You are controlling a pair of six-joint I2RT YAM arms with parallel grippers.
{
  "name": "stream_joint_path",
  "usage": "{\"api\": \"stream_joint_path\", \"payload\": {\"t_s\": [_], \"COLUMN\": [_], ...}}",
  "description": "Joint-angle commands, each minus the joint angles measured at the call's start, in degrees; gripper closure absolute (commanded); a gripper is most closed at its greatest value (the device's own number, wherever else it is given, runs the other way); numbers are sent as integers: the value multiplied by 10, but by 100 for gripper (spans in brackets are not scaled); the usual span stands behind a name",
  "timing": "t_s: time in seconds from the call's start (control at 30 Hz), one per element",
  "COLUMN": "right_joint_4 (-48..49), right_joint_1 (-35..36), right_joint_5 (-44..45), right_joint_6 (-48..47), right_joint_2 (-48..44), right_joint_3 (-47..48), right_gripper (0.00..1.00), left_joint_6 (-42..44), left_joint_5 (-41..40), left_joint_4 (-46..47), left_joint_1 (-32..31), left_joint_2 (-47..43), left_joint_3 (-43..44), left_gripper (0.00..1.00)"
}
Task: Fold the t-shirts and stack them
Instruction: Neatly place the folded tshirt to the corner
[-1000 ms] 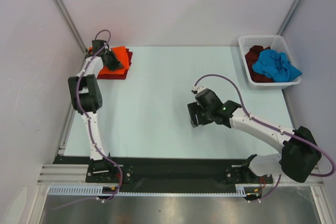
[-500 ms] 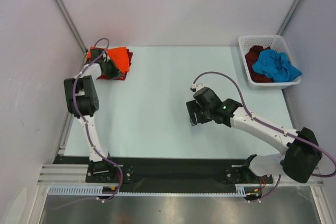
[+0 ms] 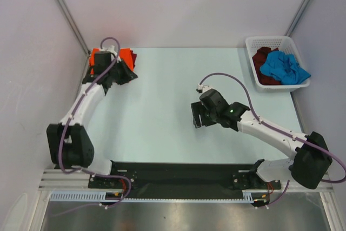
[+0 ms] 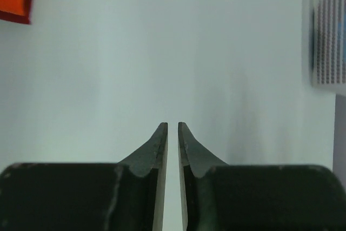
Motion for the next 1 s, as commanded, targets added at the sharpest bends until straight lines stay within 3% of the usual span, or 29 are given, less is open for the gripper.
{"api": "stream_joint_path", "payload": {"t_s": [0.0,0.13,0.23,0.4,0.53,0.67,0.73,0.8,0.87,0.9,0.97], "right_joint_4": [66,106,119,179,257,417,507,547,436,393,273], "right_joint_1": [-27,-77,-121,-160,-211,-244,-244,-245,-246,-247,-246], "right_joint_5": [-27,-71,-101,-105,-129,-169,-181,-187,-181,-184,-187], "right_joint_6": [45,70,89,128,196,272,335,429,447,445,448], "right_joint_2": [-13,-21,-31,-72,-136,-231,-323,-434,-525,-611,-693], "right_joint_3": [-18,-43,-53,-122,-255,-409,-478,-592,-610,-609,-608], "right_gripper": [28,28,28,25,21,16,13,4,0,0,0], "left_joint_6": [37,59,89,44,23,-23,-53,-115,-184,-207,-278], "left_joint_5": [-72,-78,-67,11,12,20,21,26,29,25,16], "left_joint_4": [-25,-53,-93,-24,24,87,134,212,288,299,317], "left_joint_1": [-58,-62,-66,-95,-173,-226,-246,-248,-249,-250,-250], "left_joint_2": [-92,-207,-239,-298,-330,-374,-436,-496,-594,-627,-743], "left_joint_3": [-51,-79,-76,-190,-258,-355,-404,-495,-583,-611,-684], "left_gripper": [82,73,67,56,49,44,41,39,37,35,32]}}
